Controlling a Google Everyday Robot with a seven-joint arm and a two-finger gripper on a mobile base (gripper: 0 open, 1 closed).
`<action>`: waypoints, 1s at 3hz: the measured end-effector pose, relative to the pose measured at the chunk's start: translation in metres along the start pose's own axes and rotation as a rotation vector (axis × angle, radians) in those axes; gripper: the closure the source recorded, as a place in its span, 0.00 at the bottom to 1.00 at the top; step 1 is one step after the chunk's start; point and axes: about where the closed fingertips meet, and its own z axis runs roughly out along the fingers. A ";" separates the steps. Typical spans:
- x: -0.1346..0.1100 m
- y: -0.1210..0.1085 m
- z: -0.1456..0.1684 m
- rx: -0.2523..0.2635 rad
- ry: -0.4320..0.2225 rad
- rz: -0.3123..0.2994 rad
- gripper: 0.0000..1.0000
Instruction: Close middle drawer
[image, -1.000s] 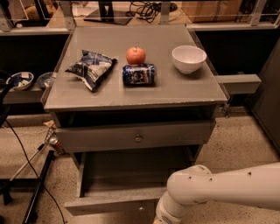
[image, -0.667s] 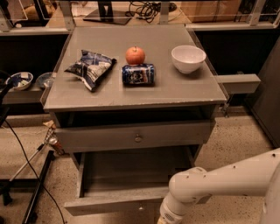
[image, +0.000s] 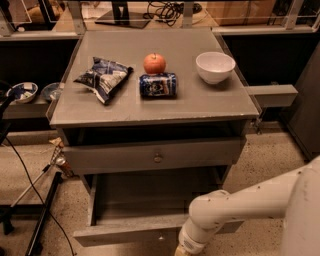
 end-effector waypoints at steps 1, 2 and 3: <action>-0.017 -0.012 0.009 -0.003 -0.031 0.024 1.00; -0.041 -0.033 0.004 0.014 -0.108 0.043 1.00; -0.042 -0.033 0.004 0.015 -0.108 0.043 1.00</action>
Offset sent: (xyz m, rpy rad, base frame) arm 0.0583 0.0149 -0.0097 0.0796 -0.0662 -0.0965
